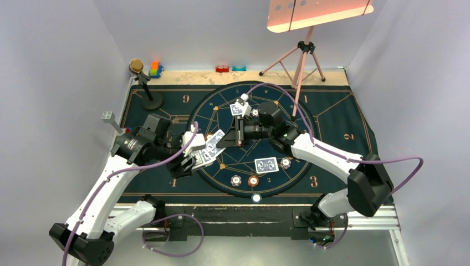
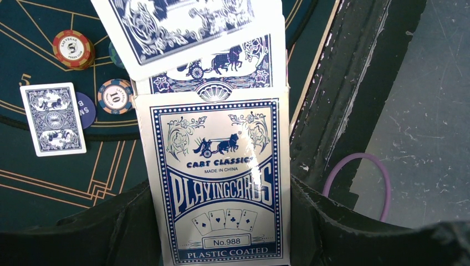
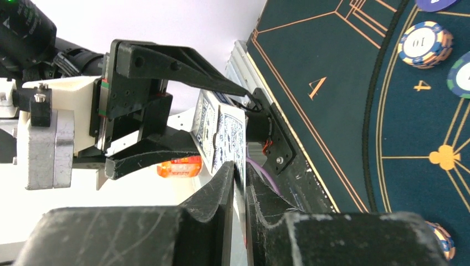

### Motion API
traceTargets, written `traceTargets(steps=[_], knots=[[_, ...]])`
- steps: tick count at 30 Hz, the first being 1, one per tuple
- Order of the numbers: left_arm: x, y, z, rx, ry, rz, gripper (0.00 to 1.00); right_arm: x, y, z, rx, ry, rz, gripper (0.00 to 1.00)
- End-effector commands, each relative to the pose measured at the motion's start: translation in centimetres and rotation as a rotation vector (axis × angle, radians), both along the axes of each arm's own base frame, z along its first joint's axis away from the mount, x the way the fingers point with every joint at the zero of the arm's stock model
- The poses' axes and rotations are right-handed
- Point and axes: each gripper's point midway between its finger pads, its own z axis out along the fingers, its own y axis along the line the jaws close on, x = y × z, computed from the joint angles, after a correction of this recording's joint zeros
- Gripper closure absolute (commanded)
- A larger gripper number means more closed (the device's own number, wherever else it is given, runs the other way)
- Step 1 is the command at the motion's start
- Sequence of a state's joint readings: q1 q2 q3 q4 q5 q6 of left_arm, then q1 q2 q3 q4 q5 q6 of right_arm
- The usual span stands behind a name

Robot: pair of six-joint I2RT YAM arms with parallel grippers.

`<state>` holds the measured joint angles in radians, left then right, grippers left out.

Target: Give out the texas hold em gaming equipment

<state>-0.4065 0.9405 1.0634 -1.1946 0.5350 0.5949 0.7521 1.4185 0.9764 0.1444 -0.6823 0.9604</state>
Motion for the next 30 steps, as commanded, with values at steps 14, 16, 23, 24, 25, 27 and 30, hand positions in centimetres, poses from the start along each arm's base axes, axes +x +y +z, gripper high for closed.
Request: traceTargets(steps=[14, 16, 23, 24, 25, 27, 30], knots=[[-0.4, -0.4, 1.5, -0.045, -0.050, -0.021, 1.00, 5.4, -1.1, 2.6, 0.037, -0.086, -0.081, 0.89], [-0.5, -0.3, 1.6, -0.046, -0.049, -0.020, 1.00, 6.4, -0.1, 1.7, 0.031, -0.074, -0.069, 0.89], [-0.9, -0.1, 1.7, -0.046, -0.052, -0.018, 1.00, 10.9, 6.4, -4.8, -0.041, 0.013, -0.012, 0.90], [-0.9, -0.1, 1.7, -0.045, -0.053, -0.017, 1.00, 11.5, 7.4, -6.0, -0.055, 0.028, -0.002, 0.91], [-0.9, -0.1, 1.7, -0.045, -0.050, -0.016, 1.00, 11.8, 8.6, -6.6, -0.057, 0.031, 0.010, 0.91], [-0.9, -0.1, 1.7, -0.045, -0.051, -0.016, 1.00, 13.1, 10.4, -8.5, -0.075, 0.047, 0.011, 0.90], [-1.0, 0.0, 1.7, -0.041, -0.050, -0.015, 1.00, 14.6, 12.6, -10.3, -0.080, 0.063, 0.003, 0.90]])
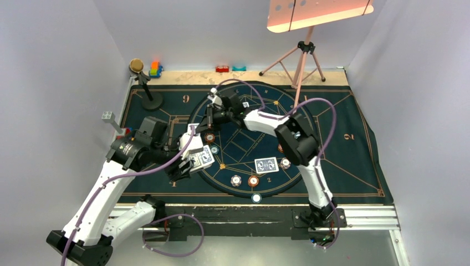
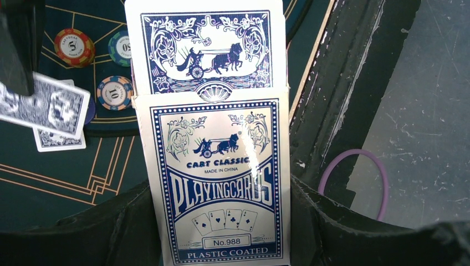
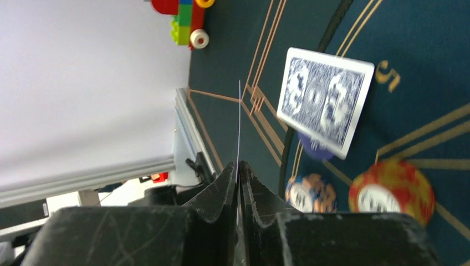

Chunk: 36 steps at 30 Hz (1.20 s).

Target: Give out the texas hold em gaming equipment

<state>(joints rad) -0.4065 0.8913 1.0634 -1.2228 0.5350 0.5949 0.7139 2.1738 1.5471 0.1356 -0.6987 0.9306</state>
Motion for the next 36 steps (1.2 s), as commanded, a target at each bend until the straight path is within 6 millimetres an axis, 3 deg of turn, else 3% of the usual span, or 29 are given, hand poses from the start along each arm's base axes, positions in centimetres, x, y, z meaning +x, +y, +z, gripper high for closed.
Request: traceTargets(steps=[1, 4, 9, 12, 16, 20, 22, 27, 32, 36], knots=[[-0.1, -0.4, 1.1, -0.031, -0.030, -0.015, 1.00, 2.1, 3.6, 0.8, 0.032, -0.052, 0.005, 0.88], [-0.1, -0.3, 1.1, -0.031, -0.028, -0.017, 1.00, 3.5, 4.3, -1.3, -0.006, -0.048, -0.035, 0.82], [-0.1, -0.4, 1.1, -0.033, -0.028, -0.018, 1.00, 4.9, 4.5, -3.0, -0.050, -0.052, -0.081, 0.75], [-0.2, -0.4, 1.0, -0.034, -0.026, -0.016, 1.00, 5.1, 4.2, -3.0, -0.070, -0.063, -0.092, 0.61], [-0.2, -0.3, 0.9, -0.032, -0.026, -0.016, 1.00, 4.9, 3.1, -0.1, -0.067, -0.111, -0.107, 0.45], [-0.1, -0.4, 0.8, -0.033, -0.026, -0.014, 1.00, 4.3, 1.2, 5.7, -0.020, -0.200, -0.122, 0.30], [0.0, -0.4, 0.8, -0.033, -0.027, -0.013, 1.00, 3.1, -0.2, 7.9, -0.017, -0.222, -0.119, 0.19], [0.1, -0.5, 0.7, -0.033, -0.027, -0.012, 1.00, -0.8, -3.4, 12.4, 0.018, -0.292, -0.083, 0.13], [0.4, -0.6, 0.7, -0.035, -0.026, -0.013, 1.00, -5.8, -6.1, 13.7, 0.091, -0.293, -0.025, 0.09], [0.9, -0.9, 0.6, -0.035, -0.021, -0.012, 1.00, -9.3, -7.1, 13.7, 0.125, -0.285, 0.022, 0.08]])
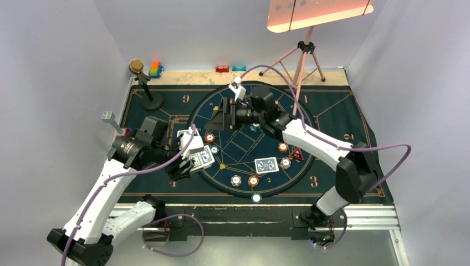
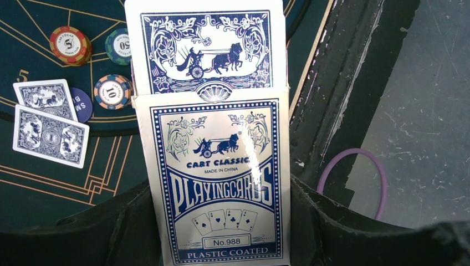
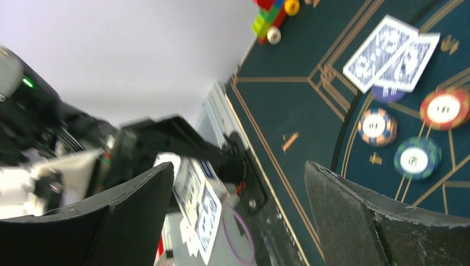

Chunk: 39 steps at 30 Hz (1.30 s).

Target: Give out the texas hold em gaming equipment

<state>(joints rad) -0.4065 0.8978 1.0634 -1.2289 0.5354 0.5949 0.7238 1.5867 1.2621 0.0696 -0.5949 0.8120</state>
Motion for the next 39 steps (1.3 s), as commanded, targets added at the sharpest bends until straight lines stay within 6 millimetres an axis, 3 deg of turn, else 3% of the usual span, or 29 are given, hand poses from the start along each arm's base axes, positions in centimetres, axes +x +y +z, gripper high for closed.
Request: traceTargets(steps=[1, 6, 15, 21, 27, 30, 39], knots=[[1.1, -1.0, 0.8, -0.041, -0.035, -0.010, 1.00, -3.8, -0.2, -1.5, 0.009, 0.028, 0.090, 0.08], [1.8, -1.4, 1.3, -0.053, -0.034, -0.009, 1.00, -6.2, 0.3, -2.0, 0.015, 0.038, 0.145, 0.06], [2.2, -1.5, 1.3, -0.048, -0.034, -0.010, 1.00, -8.0, 0.9, -3.0, 0.064, 0.082, 0.205, 0.05], [2.1, -1.6, 1.5, -0.054, -0.040, -0.011, 1.00, -8.3, 0.8, -4.5, 0.032, 0.127, 0.214, 0.33], [2.0, -1.5, 1.6, -0.055, -0.043, -0.014, 1.00, -7.9, 0.5, -4.3, 0.035, 0.133, 0.204, 0.60], [1.9, -1.4, 1.7, -0.054, -0.047, -0.015, 1.00, -7.5, 0.1, -4.1, 0.032, 0.130, 0.188, 0.65], [1.7, -1.3, 1.7, -0.055, -0.056, -0.019, 1.00, -6.1, -1.6, -3.7, 0.019, 0.118, 0.137, 0.68]])
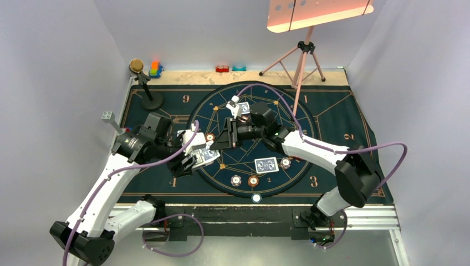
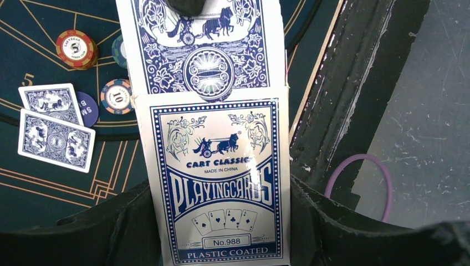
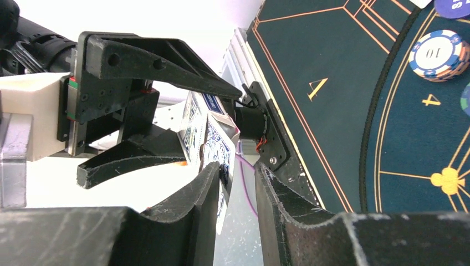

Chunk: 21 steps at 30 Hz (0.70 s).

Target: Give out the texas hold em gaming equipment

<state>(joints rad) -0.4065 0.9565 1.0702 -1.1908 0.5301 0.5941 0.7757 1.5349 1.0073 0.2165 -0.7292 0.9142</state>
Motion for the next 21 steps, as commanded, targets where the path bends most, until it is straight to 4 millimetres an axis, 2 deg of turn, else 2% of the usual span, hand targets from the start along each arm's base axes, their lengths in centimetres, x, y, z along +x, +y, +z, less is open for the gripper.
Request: traceTargets(steps=[1, 9, 15, 21], knots=[[0.3, -0.8, 2.2, -0.066, -0.067, -0.022, 1.00, 0.5, -1.1, 1.5, 0.016, -0.048, -0.022, 0.69], [0.2, -0.7, 2.1, -0.061, -0.072, -0.022, 1.00, 0.5, -1.4, 1.9, 0.024, -0.045, -0.028, 0.77], [0.2, -0.6, 1.8, -0.055, -0.068, -0.021, 1.00, 0.9, -2.2, 2.4, 0.023, -0.042, -0.051, 1.00], [0.2, -0.5, 1.6, -0.051, -0.072, -0.022, 1.00, 1.4, -3.6, 4.0, 0.072, -0.027, -0.075, 1.00]])
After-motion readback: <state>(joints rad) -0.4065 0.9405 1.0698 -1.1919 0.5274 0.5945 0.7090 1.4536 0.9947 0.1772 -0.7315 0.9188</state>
